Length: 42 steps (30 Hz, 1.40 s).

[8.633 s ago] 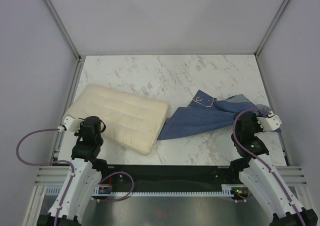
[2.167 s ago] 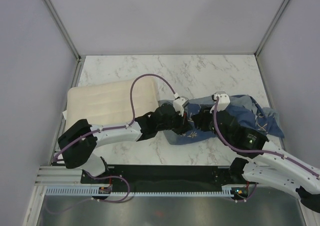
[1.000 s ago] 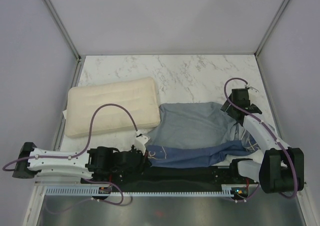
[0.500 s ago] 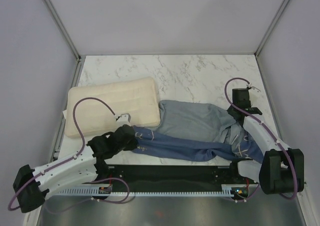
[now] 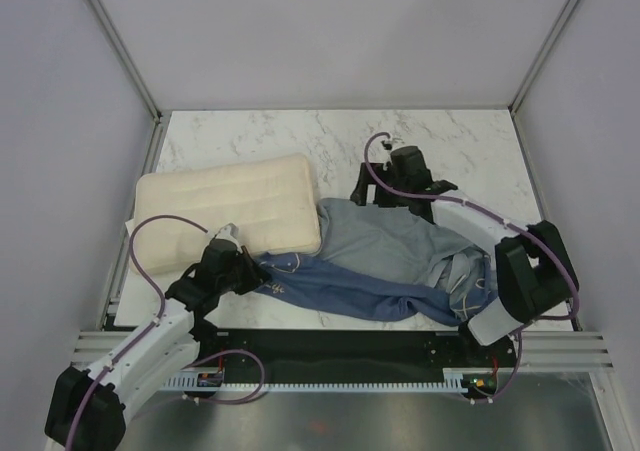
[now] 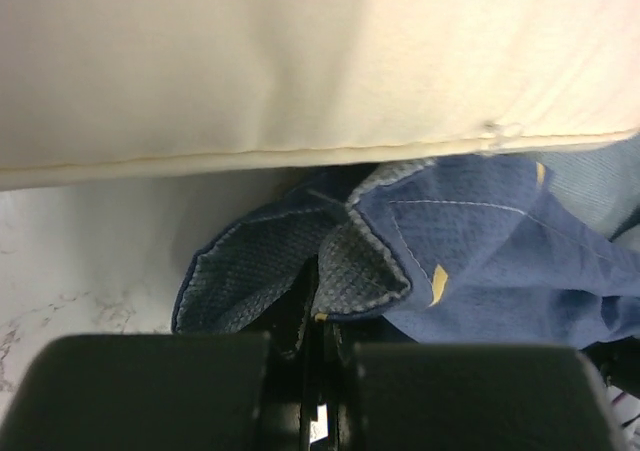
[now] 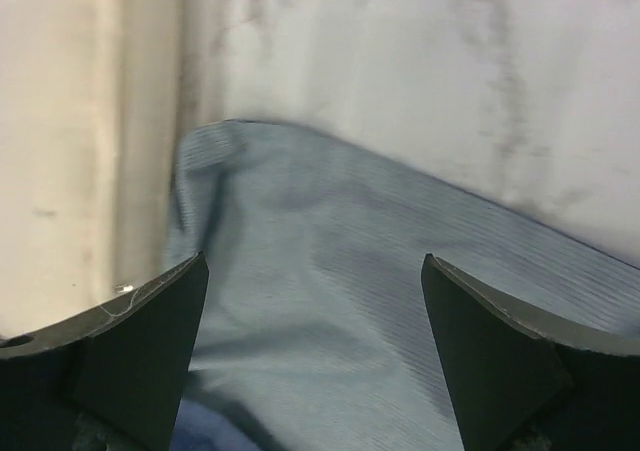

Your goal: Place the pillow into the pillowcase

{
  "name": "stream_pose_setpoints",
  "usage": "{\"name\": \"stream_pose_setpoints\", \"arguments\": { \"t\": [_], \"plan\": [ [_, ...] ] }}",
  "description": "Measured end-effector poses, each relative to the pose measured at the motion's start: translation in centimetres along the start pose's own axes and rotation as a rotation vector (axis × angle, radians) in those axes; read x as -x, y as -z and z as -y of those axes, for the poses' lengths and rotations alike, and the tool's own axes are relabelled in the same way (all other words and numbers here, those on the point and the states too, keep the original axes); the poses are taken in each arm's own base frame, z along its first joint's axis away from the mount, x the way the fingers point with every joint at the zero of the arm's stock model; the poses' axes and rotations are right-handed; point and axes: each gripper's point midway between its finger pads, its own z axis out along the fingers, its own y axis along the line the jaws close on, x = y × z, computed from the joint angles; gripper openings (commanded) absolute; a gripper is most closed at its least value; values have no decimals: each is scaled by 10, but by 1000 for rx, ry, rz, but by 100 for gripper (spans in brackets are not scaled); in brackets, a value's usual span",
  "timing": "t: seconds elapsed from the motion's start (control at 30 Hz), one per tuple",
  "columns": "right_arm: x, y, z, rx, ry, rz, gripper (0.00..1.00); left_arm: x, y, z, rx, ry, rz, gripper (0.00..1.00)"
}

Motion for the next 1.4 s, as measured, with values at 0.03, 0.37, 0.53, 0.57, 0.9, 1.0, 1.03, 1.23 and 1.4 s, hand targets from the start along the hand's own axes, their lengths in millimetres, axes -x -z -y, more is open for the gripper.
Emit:
{"name": "stream_pose_setpoints", "arguments": {
  "t": [0.03,0.37,0.53,0.57,0.9,1.0,1.03,1.23,1.4],
  "plan": [
    [-2,-9,-21,57,25,-15,97,1,1,3,-16,-5,4,2],
    [-38,-75,-154,309,152,-156,95,6,6,11,-61,-42,34,2],
    [-56,-96,-186,356,177,-202,0,2,3,6,-38,-44,12,2],
    [-56,-100,-192,372,171,-208,0,2,2,5,-35,-44,10,2],
    [33,-92,-214,406,73,-96,0,-2,-2,-1,0,-47,-18,2],
    [84,-80,-173,372,-11,-30,0,0,-2,0,-1,-51,-15,2],
    [104,-74,-146,342,-46,2,0,1,-2,1,-2,-52,-12,2],
    [171,22,61,36,-301,231,0,7,0,6,-13,-71,2,3],
    [155,122,193,-300,-503,444,98,16,6,16,-53,-104,44,31]
  ]
}}
